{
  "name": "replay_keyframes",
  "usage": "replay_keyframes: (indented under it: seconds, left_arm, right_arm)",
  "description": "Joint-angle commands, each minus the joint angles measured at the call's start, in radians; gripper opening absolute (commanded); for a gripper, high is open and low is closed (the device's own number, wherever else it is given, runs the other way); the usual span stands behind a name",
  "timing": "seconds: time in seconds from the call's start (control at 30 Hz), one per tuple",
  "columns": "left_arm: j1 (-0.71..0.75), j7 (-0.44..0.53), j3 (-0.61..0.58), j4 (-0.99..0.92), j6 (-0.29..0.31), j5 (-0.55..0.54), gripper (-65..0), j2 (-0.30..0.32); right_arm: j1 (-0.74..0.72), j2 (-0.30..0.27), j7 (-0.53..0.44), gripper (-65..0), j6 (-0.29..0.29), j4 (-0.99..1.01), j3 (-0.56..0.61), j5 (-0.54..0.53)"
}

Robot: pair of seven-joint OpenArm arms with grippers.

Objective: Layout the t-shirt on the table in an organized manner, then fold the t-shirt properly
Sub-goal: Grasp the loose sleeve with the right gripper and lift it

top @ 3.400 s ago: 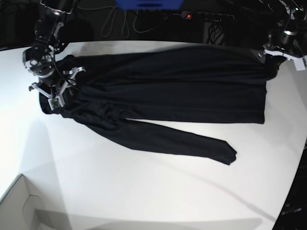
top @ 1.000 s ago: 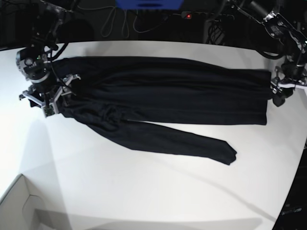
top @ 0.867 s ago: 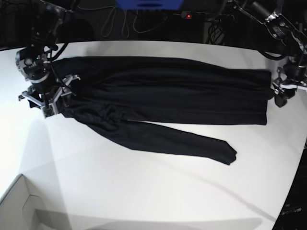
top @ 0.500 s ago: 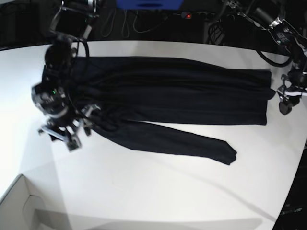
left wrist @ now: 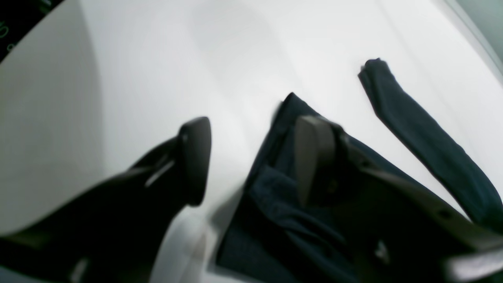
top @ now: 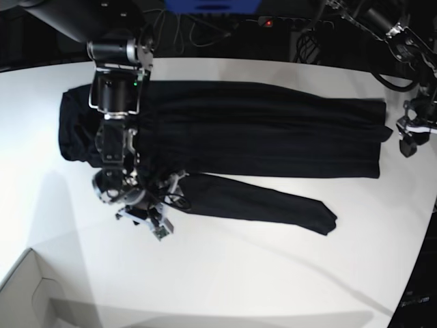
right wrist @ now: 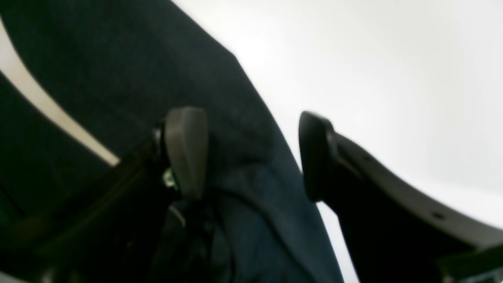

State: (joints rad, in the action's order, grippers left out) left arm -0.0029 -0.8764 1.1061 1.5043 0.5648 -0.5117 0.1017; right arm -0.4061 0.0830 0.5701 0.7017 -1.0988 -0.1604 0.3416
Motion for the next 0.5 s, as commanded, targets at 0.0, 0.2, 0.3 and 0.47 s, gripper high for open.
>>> replay_keyframes:
  seconds: [0.0,0.2,0.3,0.47]
  left_arm:
    - [-0.010,0.020,0.002,0.015,0.005,-0.018,-31.8,0.017]
    - [-0.012,0.020,0.001,0.015,0.005,-0.018,-31.8,0.017]
    - [-0.009,0.020,0.002,0.015,0.005,-0.018,-31.8,0.017]
    - [-0.004,0.020,0.006,0.015,0.005,-0.018,-31.8,0.017]
  right_arm:
    - [-0.040,0.002,-0.023,-27.7,-0.004,0.004,0.002,-0.009]
    - [-0.093,0.013,-0.088,-27.7,-0.004,0.124,0.000,-0.011]
    - [-0.096,0.014,-0.132,-27.7,-0.004,0.170,0.000,-0.011]
    - [-0.101,0.014,-0.161,-27.7,-0.004,0.211,0.000,-0.011]
